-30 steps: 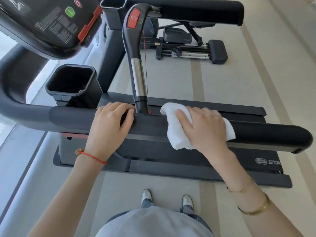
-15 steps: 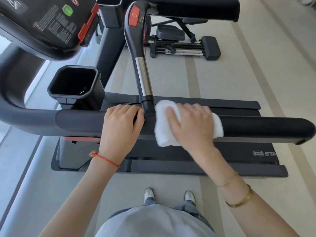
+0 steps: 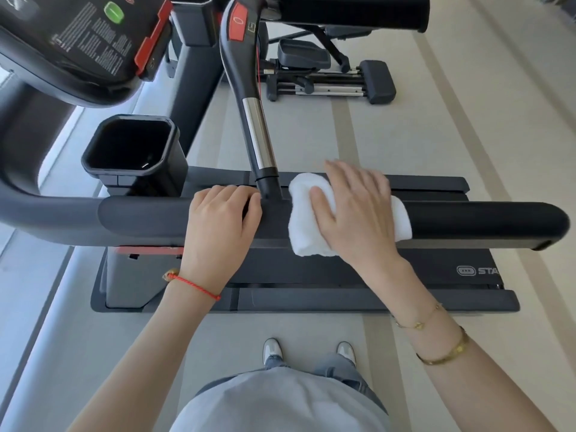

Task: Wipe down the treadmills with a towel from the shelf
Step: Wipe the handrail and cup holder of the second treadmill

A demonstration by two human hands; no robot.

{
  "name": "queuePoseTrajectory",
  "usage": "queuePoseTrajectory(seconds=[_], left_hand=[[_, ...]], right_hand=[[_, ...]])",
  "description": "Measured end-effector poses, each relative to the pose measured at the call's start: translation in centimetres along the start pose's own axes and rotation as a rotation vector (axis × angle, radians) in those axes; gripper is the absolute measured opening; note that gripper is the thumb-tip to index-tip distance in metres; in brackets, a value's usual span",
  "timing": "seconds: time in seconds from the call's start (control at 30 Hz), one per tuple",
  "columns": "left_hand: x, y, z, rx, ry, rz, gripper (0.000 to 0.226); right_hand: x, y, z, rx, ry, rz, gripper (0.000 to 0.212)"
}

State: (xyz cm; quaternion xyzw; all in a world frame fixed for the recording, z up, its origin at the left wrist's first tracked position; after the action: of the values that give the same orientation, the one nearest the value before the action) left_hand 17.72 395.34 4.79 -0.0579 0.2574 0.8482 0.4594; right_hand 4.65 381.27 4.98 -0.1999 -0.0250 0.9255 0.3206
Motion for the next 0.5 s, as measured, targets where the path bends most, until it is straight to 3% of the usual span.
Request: queuePoseTrajectory(seconds=[0.1, 0.23, 0.4, 0.5], left_hand=[[0.0, 0.0, 0.0, 0.001, 0.007, 0.003, 0.027], [0.0, -0.1, 0.0, 0.000, -0.003, 0.004, 0.028], [0.0, 0.2, -0.1, -0.036, -0.015, -0.007, 0.030], [0.1, 0.3, -0.1, -0.032, -0.008, -0.011, 0.027]], right_hand=[[0.3, -2.4, -0.1, -0.128, -0.029, 0.127, 0.045], [0.8, -3.3, -0.1, -0.103, -0.044, 0.240, 0.040], [1.1, 2.0, 0.5, 0.015, 0.034, 0.074, 0.050], [0.7, 0.7, -0.1, 0.035, 0.054, 0.058, 0.056]])
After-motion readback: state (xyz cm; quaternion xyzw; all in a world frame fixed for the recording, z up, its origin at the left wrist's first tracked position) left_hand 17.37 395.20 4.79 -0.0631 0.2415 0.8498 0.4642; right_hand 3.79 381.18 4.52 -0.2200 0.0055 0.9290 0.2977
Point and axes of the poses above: each hand's wrist, its own x-axis away from the middle knuckle, its own z-axis out of the back of the hand, y = z × x, the point moved 3 cm from there along -x, towards the middle knuckle, and after that the axes turned 1 degree about y, right-handed, at the moved point
